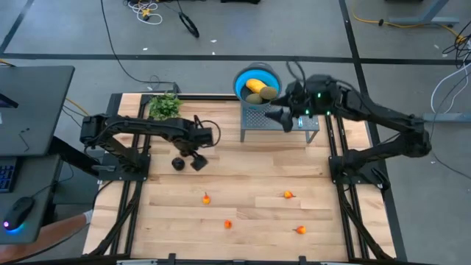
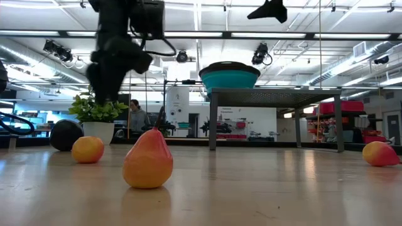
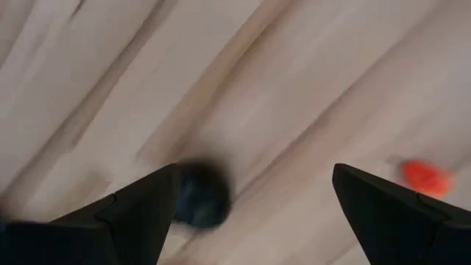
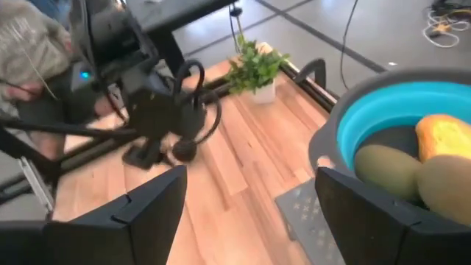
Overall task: Pick & Place Fruit
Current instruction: Put the plum into the strainer bowl
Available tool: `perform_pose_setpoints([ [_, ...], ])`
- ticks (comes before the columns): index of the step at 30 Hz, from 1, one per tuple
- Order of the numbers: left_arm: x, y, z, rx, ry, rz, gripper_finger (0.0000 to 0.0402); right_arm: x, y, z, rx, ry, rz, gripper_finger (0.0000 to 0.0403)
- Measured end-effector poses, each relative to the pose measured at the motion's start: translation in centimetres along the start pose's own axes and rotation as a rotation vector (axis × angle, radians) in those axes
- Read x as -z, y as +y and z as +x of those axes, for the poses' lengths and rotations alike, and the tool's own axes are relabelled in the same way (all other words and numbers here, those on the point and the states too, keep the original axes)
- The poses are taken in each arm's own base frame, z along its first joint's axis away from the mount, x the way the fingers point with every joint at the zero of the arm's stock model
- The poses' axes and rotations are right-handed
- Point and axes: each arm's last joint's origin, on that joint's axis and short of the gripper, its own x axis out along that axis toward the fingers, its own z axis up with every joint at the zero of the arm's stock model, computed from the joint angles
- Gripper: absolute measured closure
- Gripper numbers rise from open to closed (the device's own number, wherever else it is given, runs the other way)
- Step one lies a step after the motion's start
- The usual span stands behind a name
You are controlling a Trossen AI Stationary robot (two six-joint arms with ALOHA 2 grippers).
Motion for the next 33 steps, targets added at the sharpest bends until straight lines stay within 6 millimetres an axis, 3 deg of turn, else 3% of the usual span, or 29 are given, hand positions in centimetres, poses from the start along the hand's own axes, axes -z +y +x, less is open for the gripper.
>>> perform_pose_setpoints([
  [4, 0.8, 0.6, 0.6, -0.068, 0.064, 0.012, 0.0036, 0.6, 1.9, 0.0, 0.049, -0.014, -0.003, 0.0097],
  [10, 2.1, 2.4, 3.9, -0.162, 0.112, -0.033, 0.0036, 1.2, 3.7, -0.2, 0.064, -0.034, 0.042, 0.0096],
  [17, 3.2, 2.9, 6.9, -0.067, 0.129, -0.073, 0.0046, 1.6, 4.9, -0.3, 0.064, -0.041, 0.079, 0.0096],
  [33, 5.2, 3.3, 7.9, -0.117, 0.241, 0.014, 0.0116, 1.9, 5.4, -0.4, 0.054, -0.041, 0.114, 0.0096],
])
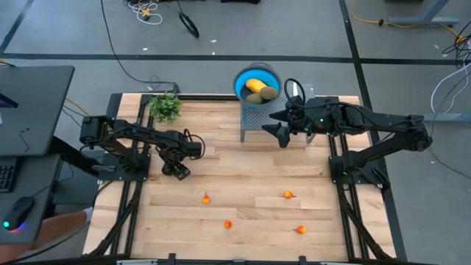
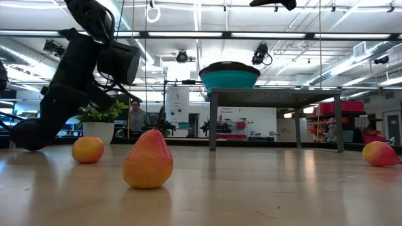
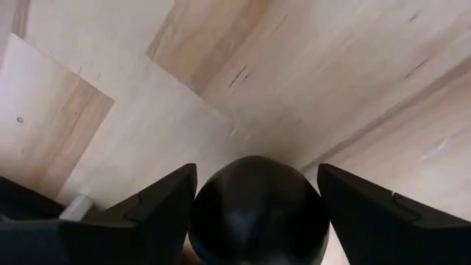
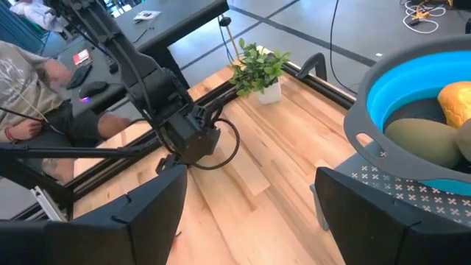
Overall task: Pick & Place Fruit
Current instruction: Put the plum into the strainer bowl
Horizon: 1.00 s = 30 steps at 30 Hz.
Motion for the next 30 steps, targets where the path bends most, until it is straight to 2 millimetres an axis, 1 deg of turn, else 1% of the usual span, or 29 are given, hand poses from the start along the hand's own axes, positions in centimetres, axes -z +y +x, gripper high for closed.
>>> perform_pose_setpoints([
  [6, 0.1, 0.0, -0.1, -0.005, 0.007, 0.048, 0.0135, 0.0, 0.0, 0.0, 0.001, 0.001, -0.005, 0.0096],
  [11, -0.9, -0.9, -1.4, 0.073, -0.051, 0.081, 0.0138, 0.1, -0.1, 0.0, 0.006, 0.013, -0.026, 0.0096],
  [13, -1.6, -1.5, -1.9, 0.158, -0.097, 0.09, 0.0139, 0.2, -0.1, 0.0, 0.008, 0.02, -0.034, 0.0096],
  [16, -3.1, -2.9, -2.9, 0.341, -0.219, 0.086, 0.0139, 0.4, -0.2, 0.0, 0.001, 0.053, -0.042, 0.0096],
  [19, -4.7, -4.3, -4.1, 0.534, -0.373, 0.059, 0.014, 1.0, -0.1, 0.0, -0.065, 0.143, -0.063, 0.0096],
  [22, -6.2, -5.2, -5.9, 0.733, -0.527, 0.004, 0.014, 2.9, 0.3, 0.4, -0.17, 0.272, -0.121, 0.0096],
  [26, -7.7, -5.9, -8.9, 1.024, -0.704, -0.065, 0.014, 6.5, 1.4, 1.0, -0.271, 0.41, -0.221, 0.0096],
  [28, -8.1, -6.0, -10.4, 1.162, -0.773, -0.104, 0.014, 8.2, 2.0, 1.5, -0.284, 0.419, -0.278, 0.0096],
  [30, -8.2, -6.0, -11.7, 1.286, -0.828, -0.134, 0.014, 9.1, 2.5, 1.7, -0.262, 0.358, -0.351, 0.0096],
])
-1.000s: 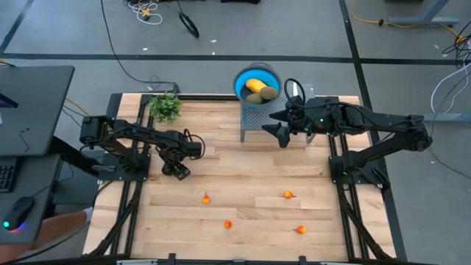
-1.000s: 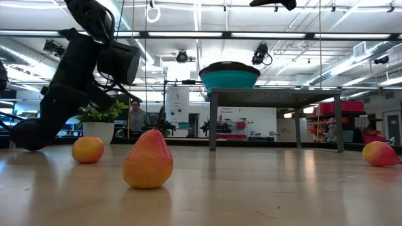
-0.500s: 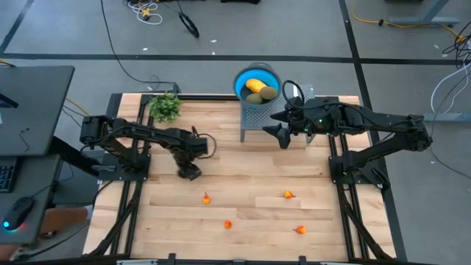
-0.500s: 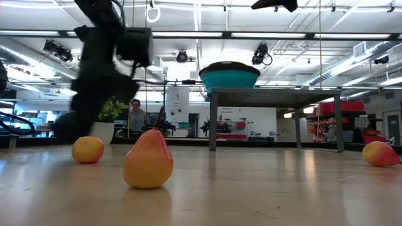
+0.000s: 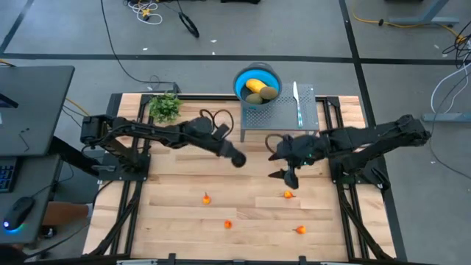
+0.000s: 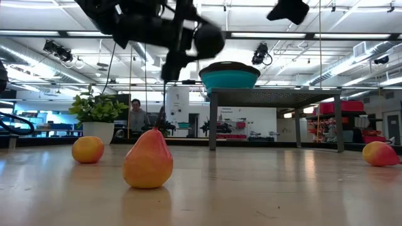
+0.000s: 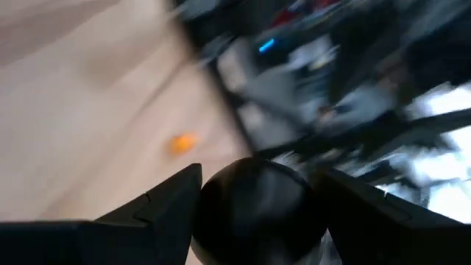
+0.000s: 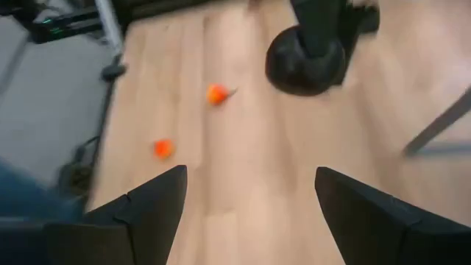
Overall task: Pick & Place Fruit
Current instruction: Put the plum into the strainer bowl
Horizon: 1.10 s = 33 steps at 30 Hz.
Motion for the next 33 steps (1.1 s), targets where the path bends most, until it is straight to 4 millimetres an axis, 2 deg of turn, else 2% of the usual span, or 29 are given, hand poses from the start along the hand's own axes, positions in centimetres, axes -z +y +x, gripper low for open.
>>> perform_pose_setpoints([
  [3, -0.7, -1.2, -0.1, 0.116, -0.08, -0.045, 0.014, -0.5, 0.6, 0.4, 0.099, -0.155, -0.104, 0.0096],
  [7, -1.1, -2.0, -0.3, 0.186, -0.144, -0.093, 0.014, -1.8, 0.4, 0.4, 0.181, -0.325, -0.137, 0.0082],
  [11, -1.3, -2.4, -0.4, 0.218, -0.191, -0.113, 0.014, -2.3, -0.2, 0.8, 0.215, -0.346, -0.195, 0.0053],
  [14, -1.4, -2.4, -0.4, 0.225, -0.217, -0.118, 0.014, -2.4, -0.5, 2.0, 0.234, -0.328, -0.215, 0.0034],
  [18, -1.6, -2.6, -0.5, 0.237, -0.253, -0.12, 0.014, -2.6, -0.9, 3.7, 0.284, -0.327, -0.22, 0.0028],
  [23, -1.7, -2.7, -0.5, 0.239, -0.275, -0.127, 0.014, -3.2, -1.1, 5.0, 0.377, -0.388, -0.205, 0.0028],
  [26, -1.7, -2.7, -0.5, 0.238, -0.287, -0.132, 0.014, -3.3, -1.4, 5.1, 0.401, -0.399, -0.179, 0.0036],
  [33, -1.8, -2.7, -0.6, 0.235, -0.32, -0.135, 0.014, -3.6, -2.2, 5.2, 0.374, -0.399, -0.142, 0.0082],
])
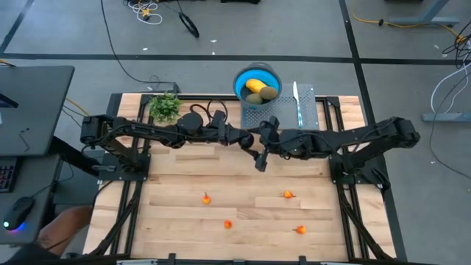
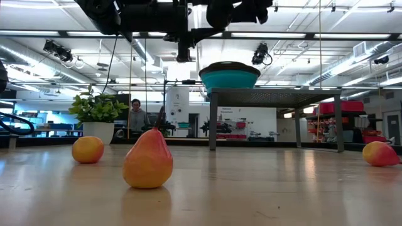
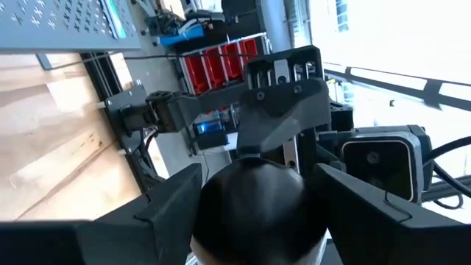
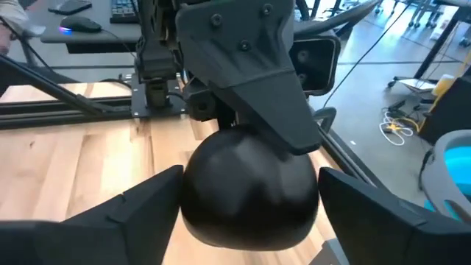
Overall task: Pick & Place Fruit
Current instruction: Put the plum into the strainer bowl
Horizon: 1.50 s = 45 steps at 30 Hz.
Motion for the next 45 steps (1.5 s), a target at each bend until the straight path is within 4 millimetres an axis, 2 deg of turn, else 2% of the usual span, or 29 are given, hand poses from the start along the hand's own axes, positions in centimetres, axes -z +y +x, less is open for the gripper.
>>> perform_pose_setpoints([
  [8, -0.1, 0.0, 0.0, -0.012, -0.042, 0.07, 0.0135, 0.1, -0.1, 0.1, -0.058, 0.014, 0.029, 0.0141],
  [12, -0.7, 0.2, -0.1, -0.01, -0.014, 0.203, 0.0099, 1.1, 0.4, -0.2, -0.242, 0.143, 0.119, 0.0143],
  [15, -1.3, 0.7, -0.3, -0.019, 0.065, 0.304, 0.0071, 1.9, 0.4, -1.5, -0.429, 0.303, 0.197, 0.014],
  [18, -1.3, 1.9, -0.5, -0.104, 0.173, 0.337, 0.0055, 2.2, -0.2, -3.0, -0.647, 0.457, 0.277, 0.014],
  [20, -1.0, 3.0, -0.8, -0.189, 0.254, 0.346, 0.0051, 1.9, -0.9, -3.9, -0.82, 0.5, 0.352, 0.014],
  [23, 0.3, 4.6, -1.4, -0.354, 0.377, 0.342, 0.0051, 0.5, -2.4, -4.3, -0.997, 0.45, 0.466, 0.014],
  [26, 1.7, 5.7, -2.1, -0.485, 0.476, 0.354, 0.0055, -1.4, -4.5, -3.7, -1.029, 0.276, 0.529, 0.0139],
  [28, 2.5, 6.1, -2.6, -0.565, 0.513, 0.351, 0.0057, -2.8, -6.3, -3.3, -0.973, 0.111, 0.555, 0.0139],
  [30, 3.3, 6.3, -2.8, -0.621, 0.519, 0.362, 0.0059, -3.7, -8.4, -2.8, -0.828, -0.033, 0.595, 0.0139],
  [35, 4.5, 6.2, -2.8, -0.69, 0.446, 0.399, 0.006, -3.6, -14.6, -2.1, -0.315, -0.224, 0.709, 0.0139],
  [38, 4.8, 6.1, -2.8, -0.719, 0.396, 0.388, 0.006, -3.0, -17.9, -2.2, -0.108, -0.27, 0.72, 0.0139],
  [41, 4.9, 6.1, -2.8, -0.735, 0.365, 0.379, 0.006, -1.5, -20.5, -2.1, 0.017, -0.205, 0.695, 0.0139],
  [45, 4.9, 6.1, -2.8, -0.748, 0.332, 0.346, 0.0061, 0.0, -22.4, -1.4, 0.111, -0.135, 0.68, 0.0139],
])
